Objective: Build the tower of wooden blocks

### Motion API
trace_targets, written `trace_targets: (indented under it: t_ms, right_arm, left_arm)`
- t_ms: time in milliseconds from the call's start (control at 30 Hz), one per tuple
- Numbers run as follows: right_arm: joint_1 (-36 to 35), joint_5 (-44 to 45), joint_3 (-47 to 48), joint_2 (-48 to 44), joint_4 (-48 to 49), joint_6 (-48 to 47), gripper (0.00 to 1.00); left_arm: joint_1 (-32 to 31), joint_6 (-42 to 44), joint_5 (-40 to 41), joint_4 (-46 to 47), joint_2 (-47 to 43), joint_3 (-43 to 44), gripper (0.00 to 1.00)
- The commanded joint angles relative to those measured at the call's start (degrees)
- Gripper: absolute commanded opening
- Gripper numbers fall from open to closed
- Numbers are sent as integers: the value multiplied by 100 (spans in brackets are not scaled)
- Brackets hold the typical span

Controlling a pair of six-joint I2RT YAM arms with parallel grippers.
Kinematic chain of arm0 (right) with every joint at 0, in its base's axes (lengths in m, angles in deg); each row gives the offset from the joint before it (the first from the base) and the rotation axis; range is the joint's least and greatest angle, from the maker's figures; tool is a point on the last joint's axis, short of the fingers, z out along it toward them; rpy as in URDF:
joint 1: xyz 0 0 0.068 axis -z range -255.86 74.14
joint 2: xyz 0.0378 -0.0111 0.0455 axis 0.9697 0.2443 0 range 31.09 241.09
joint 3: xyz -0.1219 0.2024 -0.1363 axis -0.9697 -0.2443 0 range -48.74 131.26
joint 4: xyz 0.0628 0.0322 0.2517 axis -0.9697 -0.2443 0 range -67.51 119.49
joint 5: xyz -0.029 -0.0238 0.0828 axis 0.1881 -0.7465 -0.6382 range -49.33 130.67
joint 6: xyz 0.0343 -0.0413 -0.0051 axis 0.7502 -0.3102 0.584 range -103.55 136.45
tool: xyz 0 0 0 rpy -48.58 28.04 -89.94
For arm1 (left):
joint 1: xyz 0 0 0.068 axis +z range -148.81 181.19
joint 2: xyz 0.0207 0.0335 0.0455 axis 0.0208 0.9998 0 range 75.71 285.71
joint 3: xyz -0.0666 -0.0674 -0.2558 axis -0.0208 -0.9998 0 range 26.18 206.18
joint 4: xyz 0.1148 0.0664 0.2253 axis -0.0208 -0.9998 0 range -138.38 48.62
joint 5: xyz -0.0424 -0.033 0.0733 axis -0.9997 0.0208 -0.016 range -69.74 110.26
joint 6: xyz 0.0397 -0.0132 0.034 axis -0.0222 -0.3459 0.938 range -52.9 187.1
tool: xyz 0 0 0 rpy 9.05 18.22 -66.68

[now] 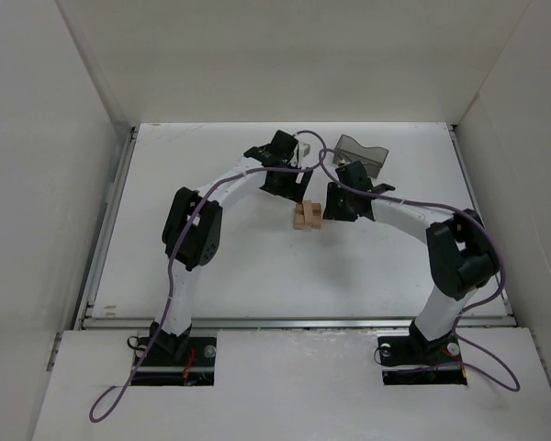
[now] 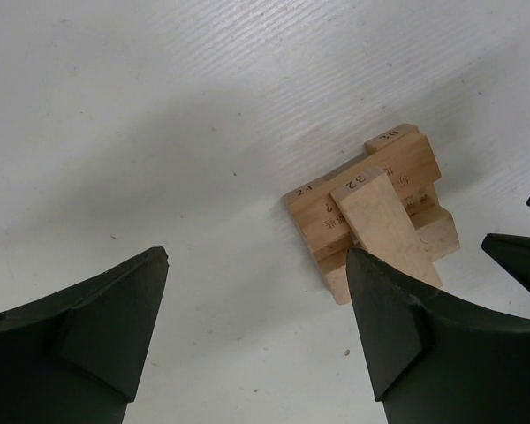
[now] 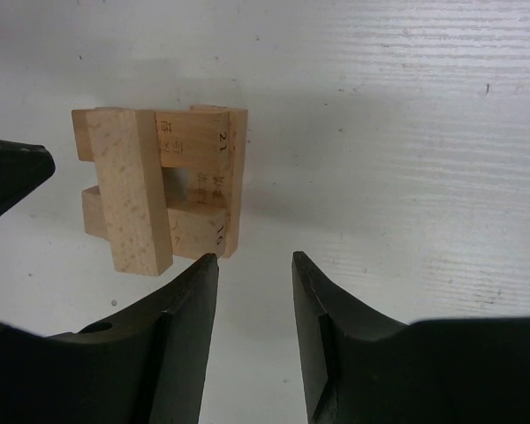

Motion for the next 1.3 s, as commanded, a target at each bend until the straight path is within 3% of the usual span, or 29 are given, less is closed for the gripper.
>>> trace_targets:
  t_ms: [0,1267]
  right_arm:
    - [-98,-91,-24,-238,204,28,45]
    - [-318,-91,143,-71,328,195,45]
  left_arm:
    - [-27,72,-7,-66,-151,276,80]
    - [-27,-95,143,-66,209,398,80]
